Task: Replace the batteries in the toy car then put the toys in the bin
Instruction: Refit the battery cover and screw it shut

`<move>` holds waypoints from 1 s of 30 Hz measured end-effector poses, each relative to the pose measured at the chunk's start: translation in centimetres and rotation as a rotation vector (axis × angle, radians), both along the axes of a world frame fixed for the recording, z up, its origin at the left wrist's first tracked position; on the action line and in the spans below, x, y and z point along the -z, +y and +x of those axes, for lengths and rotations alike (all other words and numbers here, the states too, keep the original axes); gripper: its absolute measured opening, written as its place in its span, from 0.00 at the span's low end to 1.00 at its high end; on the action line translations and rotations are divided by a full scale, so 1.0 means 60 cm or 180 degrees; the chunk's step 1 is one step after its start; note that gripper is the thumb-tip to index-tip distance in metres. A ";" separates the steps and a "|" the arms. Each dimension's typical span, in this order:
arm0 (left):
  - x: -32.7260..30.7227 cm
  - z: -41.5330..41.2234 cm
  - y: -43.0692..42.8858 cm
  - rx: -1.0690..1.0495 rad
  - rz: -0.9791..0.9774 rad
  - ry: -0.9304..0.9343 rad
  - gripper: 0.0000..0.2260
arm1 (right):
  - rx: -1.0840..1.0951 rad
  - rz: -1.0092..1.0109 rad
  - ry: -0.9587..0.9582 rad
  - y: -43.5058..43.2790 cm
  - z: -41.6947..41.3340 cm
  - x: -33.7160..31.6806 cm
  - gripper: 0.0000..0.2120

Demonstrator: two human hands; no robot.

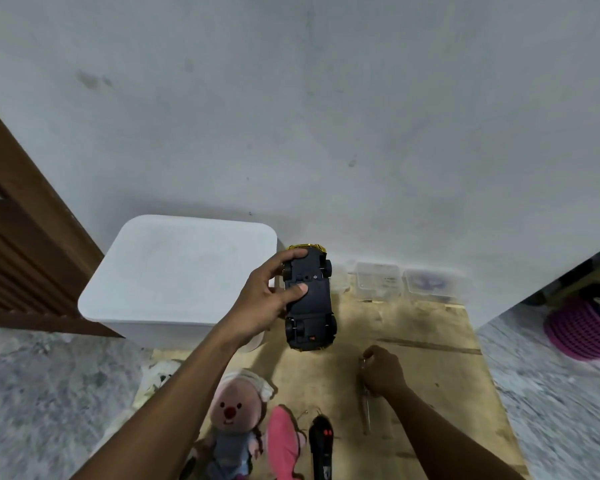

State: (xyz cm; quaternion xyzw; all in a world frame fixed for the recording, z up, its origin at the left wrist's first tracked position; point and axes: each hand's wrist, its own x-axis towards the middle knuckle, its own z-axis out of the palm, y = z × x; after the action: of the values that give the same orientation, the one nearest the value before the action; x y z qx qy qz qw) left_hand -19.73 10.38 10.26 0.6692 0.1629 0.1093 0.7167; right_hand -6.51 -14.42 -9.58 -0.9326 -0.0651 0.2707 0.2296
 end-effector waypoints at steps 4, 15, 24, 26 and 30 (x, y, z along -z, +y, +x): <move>0.000 0.000 -0.005 0.0045 -0.0027 -0.0004 0.21 | 0.0320 0.0700 -0.0026 0.027 0.000 -0.075 0.14; -0.014 -0.002 -0.017 0.0073 0.0086 0.0151 0.16 | 0.0641 0.3644 -0.0924 0.093 -0.013 -0.416 0.24; -0.034 -0.007 -0.030 0.0138 0.0055 0.0191 0.14 | -0.0163 0.4131 -0.1418 0.128 -0.071 -0.475 0.30; -0.034 -0.007 -0.032 0.0146 0.0095 0.0205 0.15 | -0.0216 0.4126 -0.1444 0.131 -0.075 -0.468 0.30; -0.035 -0.011 -0.033 0.0160 0.0113 0.0234 0.15 | -0.0303 0.4026 -0.1536 0.131 -0.083 -0.458 0.30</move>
State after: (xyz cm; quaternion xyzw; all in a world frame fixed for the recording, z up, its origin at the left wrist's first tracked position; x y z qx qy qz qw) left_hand -20.42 8.40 12.35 0.6893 0.1703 0.0695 0.7008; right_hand -11.48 -6.57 17.88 -0.6492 -0.3013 -0.0254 0.6979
